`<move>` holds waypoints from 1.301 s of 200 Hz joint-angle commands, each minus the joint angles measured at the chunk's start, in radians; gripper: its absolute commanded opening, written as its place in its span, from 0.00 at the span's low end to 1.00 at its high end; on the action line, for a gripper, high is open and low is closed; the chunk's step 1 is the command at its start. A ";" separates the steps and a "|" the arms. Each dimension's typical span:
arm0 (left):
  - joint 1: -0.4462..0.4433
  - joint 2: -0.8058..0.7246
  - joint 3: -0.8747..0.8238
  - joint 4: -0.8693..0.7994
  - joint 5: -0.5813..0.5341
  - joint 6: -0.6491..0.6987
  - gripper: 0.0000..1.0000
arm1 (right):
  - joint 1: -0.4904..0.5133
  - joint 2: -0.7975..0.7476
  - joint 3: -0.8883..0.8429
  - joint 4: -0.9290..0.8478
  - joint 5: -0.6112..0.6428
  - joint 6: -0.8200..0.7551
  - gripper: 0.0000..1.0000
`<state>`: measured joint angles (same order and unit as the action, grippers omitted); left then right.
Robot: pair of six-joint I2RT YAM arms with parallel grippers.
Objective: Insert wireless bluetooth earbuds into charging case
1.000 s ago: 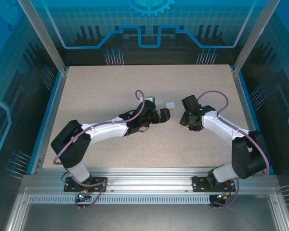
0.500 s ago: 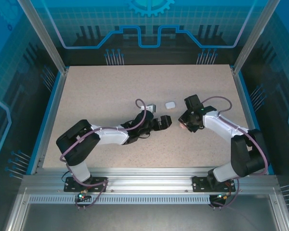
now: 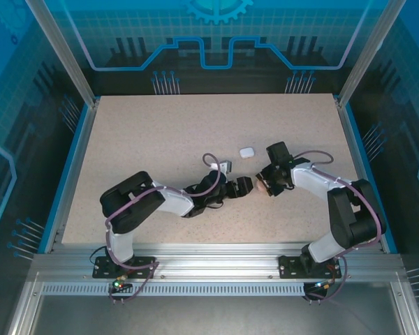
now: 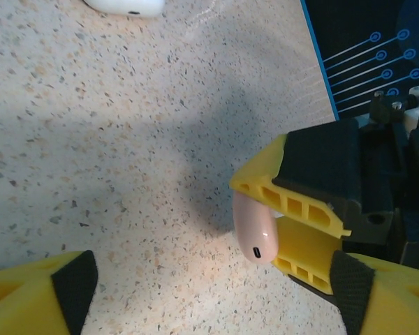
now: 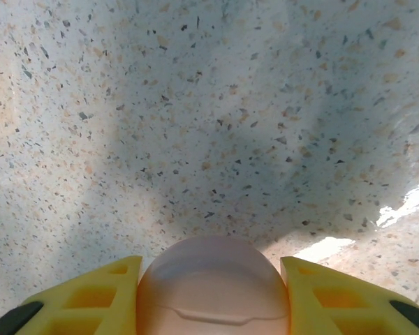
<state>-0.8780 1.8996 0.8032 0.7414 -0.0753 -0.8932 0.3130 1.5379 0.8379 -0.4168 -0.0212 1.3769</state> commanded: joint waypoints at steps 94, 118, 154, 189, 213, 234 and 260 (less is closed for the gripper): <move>-0.030 0.123 0.080 0.134 0.039 -0.023 0.72 | 0.021 -0.057 0.030 0.009 -0.026 0.053 0.40; -0.035 0.137 0.094 0.141 0.033 -0.022 0.71 | 0.033 -0.050 0.035 0.015 -0.029 0.060 0.40; -0.035 0.159 0.112 0.149 0.028 -0.024 0.69 | 0.043 -0.048 0.036 0.021 -0.030 0.062 0.40; -0.035 0.183 0.126 0.170 0.023 -0.020 0.66 | 0.047 -0.052 0.036 0.024 -0.032 0.063 0.40; -0.035 0.193 0.138 0.183 0.013 -0.021 0.65 | 0.051 -0.053 0.035 0.026 -0.033 0.065 0.40; -0.034 0.206 0.158 0.179 0.017 -0.024 0.62 | 0.050 -0.053 0.032 0.032 -0.036 0.067 0.40; -0.036 0.216 0.165 0.185 0.010 -0.026 0.59 | 0.051 -0.055 0.032 0.032 -0.039 0.065 0.40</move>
<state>-0.9062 2.0918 0.9379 0.8879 -0.0483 -0.9184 0.3489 1.4979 0.8509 -0.3904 -0.0437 1.4258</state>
